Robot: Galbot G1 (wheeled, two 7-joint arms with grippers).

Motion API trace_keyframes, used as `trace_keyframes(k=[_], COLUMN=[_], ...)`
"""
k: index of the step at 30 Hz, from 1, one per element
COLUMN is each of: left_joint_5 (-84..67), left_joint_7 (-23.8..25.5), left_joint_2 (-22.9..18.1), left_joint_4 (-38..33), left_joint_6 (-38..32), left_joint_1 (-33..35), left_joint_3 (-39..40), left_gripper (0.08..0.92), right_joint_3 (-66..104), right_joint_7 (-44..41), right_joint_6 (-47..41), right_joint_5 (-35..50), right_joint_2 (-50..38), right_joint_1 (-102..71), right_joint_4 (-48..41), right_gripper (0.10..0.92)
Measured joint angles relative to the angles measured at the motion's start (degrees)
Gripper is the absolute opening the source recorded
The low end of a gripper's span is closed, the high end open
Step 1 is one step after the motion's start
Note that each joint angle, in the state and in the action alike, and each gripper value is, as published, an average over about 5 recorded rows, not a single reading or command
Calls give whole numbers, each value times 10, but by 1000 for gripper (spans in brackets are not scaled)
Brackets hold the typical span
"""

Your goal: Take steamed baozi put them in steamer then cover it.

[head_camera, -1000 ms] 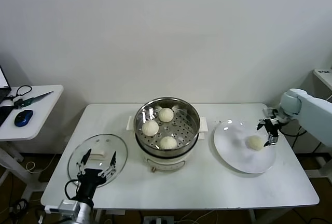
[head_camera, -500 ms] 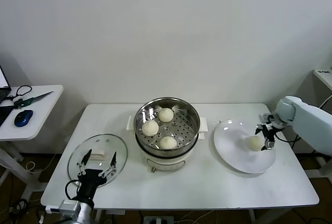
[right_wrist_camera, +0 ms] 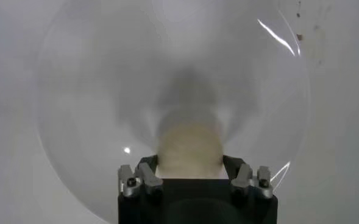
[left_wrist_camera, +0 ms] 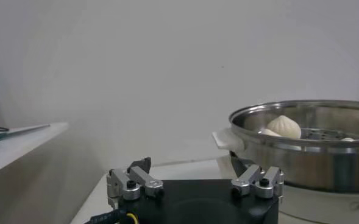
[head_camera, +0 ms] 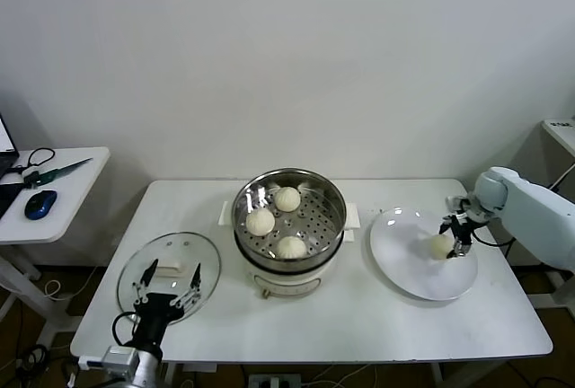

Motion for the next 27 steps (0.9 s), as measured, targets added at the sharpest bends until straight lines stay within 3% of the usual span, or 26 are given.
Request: trace_keyframes(k=[10,27], left_joint_5=[2,-4], left_joint_7=[1,0], left_joint_2=[0,8], left_joint_4=[-5,-5], left_joint_6=[2,5], left_joint_1=[0,-5], left_joint_3=[3,12], left_gripper=[823,823], right_joint_3=[-70,-322], right_joint_7=[-14,6], right_joint_6=[-4,-81], right_joint_5=[55,337], right_joint_2=[-10,66], right_joint_1=[85,454], right_joint_4=[43,284], right_gripper=[654,653])
